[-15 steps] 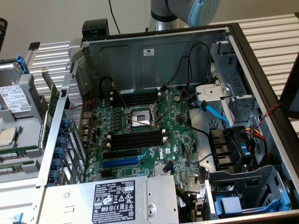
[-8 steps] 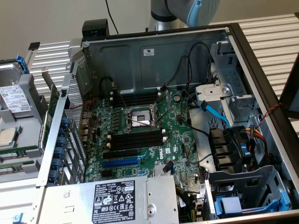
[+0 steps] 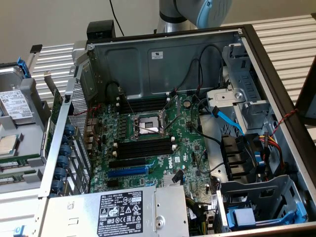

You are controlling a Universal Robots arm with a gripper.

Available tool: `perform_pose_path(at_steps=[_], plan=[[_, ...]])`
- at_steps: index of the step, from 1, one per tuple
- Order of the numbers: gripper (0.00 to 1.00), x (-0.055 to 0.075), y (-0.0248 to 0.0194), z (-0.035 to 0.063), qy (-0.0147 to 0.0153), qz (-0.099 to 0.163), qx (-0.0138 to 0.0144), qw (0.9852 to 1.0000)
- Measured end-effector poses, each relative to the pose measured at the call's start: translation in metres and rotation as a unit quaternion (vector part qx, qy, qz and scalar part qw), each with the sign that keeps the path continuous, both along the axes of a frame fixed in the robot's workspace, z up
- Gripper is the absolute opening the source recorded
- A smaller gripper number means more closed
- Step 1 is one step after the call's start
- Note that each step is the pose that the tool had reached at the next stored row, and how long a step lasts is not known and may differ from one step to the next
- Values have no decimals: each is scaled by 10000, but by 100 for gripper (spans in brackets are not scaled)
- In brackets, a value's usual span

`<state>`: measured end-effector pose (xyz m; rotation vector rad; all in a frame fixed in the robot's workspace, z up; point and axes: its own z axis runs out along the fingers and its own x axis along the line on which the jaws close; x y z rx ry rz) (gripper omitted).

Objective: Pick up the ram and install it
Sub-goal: 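Pick up the ram and move it above insertion slot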

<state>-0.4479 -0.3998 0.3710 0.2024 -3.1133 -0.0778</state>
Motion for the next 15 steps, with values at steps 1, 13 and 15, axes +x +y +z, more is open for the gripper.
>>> perform_pose_path(at_steps=[1, 13, 15], plan=[[11, 0, 0, 0, 0, 0, 0, 10000], [11, -1, 0, -16, -1, 804, 0, 9968], [11, -1, 0, -20, -1, 988, 0, 9951]])
